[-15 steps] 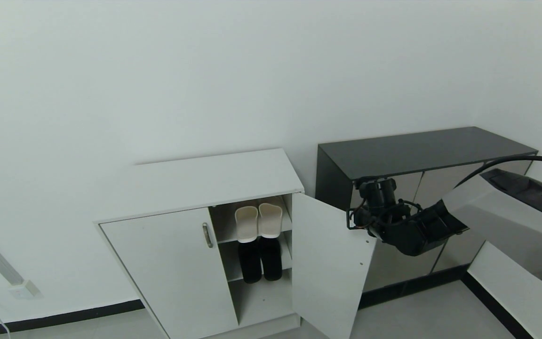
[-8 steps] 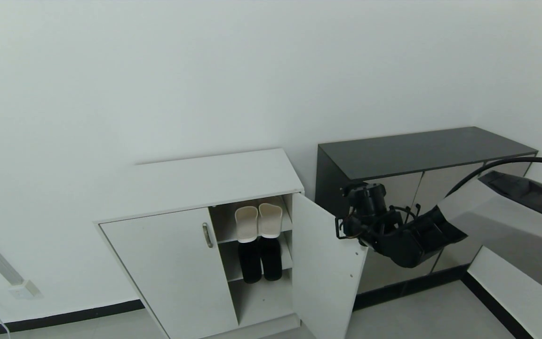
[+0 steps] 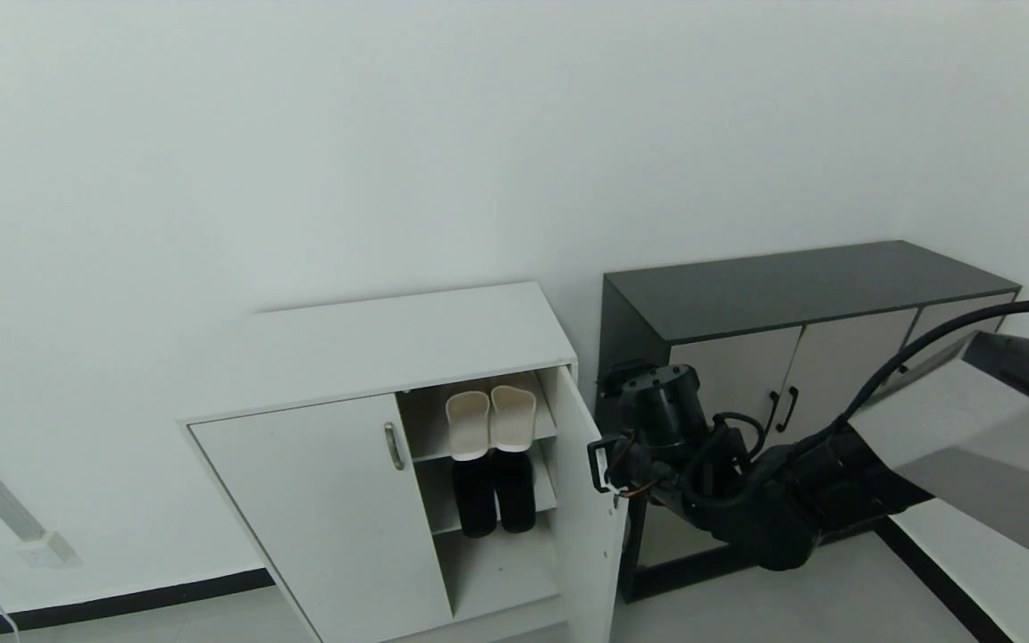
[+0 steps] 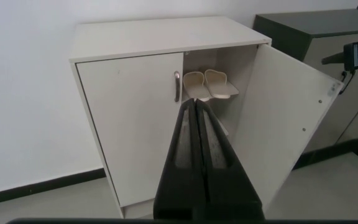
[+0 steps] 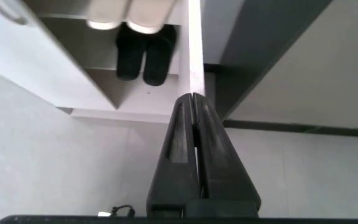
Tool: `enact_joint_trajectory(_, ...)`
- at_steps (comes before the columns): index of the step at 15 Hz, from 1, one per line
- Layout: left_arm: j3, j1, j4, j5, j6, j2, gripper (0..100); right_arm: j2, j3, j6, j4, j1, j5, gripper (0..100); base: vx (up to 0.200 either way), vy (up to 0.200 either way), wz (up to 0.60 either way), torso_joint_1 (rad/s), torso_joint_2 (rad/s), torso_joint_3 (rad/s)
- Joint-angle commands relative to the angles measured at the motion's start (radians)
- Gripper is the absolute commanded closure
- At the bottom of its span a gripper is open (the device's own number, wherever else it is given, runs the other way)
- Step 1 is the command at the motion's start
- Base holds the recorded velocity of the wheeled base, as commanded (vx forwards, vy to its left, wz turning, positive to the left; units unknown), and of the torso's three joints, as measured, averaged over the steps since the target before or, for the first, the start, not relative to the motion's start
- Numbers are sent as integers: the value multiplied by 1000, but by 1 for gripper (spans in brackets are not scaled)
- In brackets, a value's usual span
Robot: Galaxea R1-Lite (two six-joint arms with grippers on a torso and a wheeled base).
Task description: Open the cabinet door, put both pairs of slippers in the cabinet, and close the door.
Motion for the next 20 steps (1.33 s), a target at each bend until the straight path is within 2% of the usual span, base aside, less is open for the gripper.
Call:
enact_joint_trajectory(1,0,0,0,1,-1,1,100,-23,6,-1,0,8,-1,100,0,0,0,0,0,0)
enact_joint_trajectory(5,2,0,0,1,-1,1,100,65,0,-1,-6,-1,2,100,0,0,0,0,0,0)
enact_joint_trajectory(10,0,0,0,0,-1,1,100,101,-34,7,-9,94,30,100,0,0,0,0,0,0)
enact_joint_trajectory(12,0,0,0,0,-2,1,100,72,-32,28,-54,106,42,100,0,0,0,0,0,0)
enact_joint_trajectory(16,0,0,0,0,-1,1,100,-57,5,-4,-92,13,40,100,0,0,0,0,0,0)
enact_joint_trajectory(20,0,0,0,0,-1,1,100,-93,49,-16,-95,-7,40,100,0,0,0,0,0,0)
